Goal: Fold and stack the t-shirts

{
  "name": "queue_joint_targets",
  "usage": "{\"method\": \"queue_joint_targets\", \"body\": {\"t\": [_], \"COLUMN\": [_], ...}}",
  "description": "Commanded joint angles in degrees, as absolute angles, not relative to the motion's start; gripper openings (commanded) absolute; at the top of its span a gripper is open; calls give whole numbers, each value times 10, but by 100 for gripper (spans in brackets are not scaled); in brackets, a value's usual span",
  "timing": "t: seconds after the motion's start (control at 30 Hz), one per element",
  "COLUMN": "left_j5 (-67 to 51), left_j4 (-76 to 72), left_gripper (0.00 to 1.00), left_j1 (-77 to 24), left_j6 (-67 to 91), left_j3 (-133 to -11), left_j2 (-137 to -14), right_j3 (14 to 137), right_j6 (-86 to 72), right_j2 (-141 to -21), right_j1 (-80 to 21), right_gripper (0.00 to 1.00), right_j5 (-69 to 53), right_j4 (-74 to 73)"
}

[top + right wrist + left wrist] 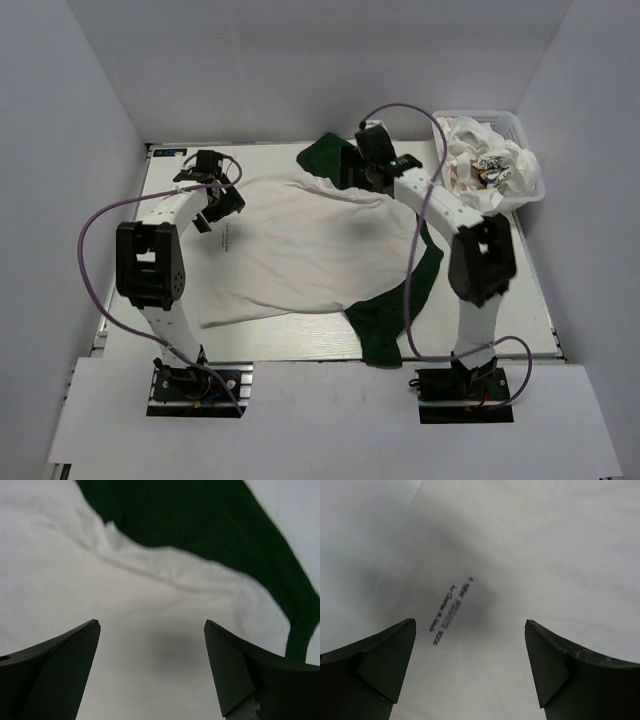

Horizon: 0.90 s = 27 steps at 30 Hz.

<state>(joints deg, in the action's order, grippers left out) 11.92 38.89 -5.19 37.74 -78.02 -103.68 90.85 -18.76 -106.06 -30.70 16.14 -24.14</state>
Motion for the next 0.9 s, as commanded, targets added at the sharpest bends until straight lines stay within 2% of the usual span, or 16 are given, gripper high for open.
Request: {"method": "queue_joint_targets", "body": {"t": [0.0, 0.13, 0.2, 0.4, 0.53, 0.87], "left_j5": [145, 140, 122, 57, 26, -29], "left_j4": [396, 396, 391, 363, 349, 374], "left_gripper": [100, 100, 100, 100, 100, 100], "left_j1": [-33, -16, -9, 18, 37, 68], "left_j6": [360, 348, 348, 337, 337, 318], "left_j3": [-832, -899, -918, -966, -978, -1051], "left_j2": [-1082, -1149, -1173, -1246, -1274, -1353], "right_j3": [1057, 1241, 1276, 1275, 1286, 1344], "right_j6": [-140, -92, -77, -89, -125, -226], "right_j2": [-1192, -1318, -1371, -1438, -1480, -1535], "right_j1": [-261, -238, -229, -194, -168, -107], "right_gripper": [90, 90, 90, 90, 90, 90], "right_j5": [112, 78, 83, 44, -12, -3], "right_j4": [-268, -299, -274, -186, -183, -176]}}
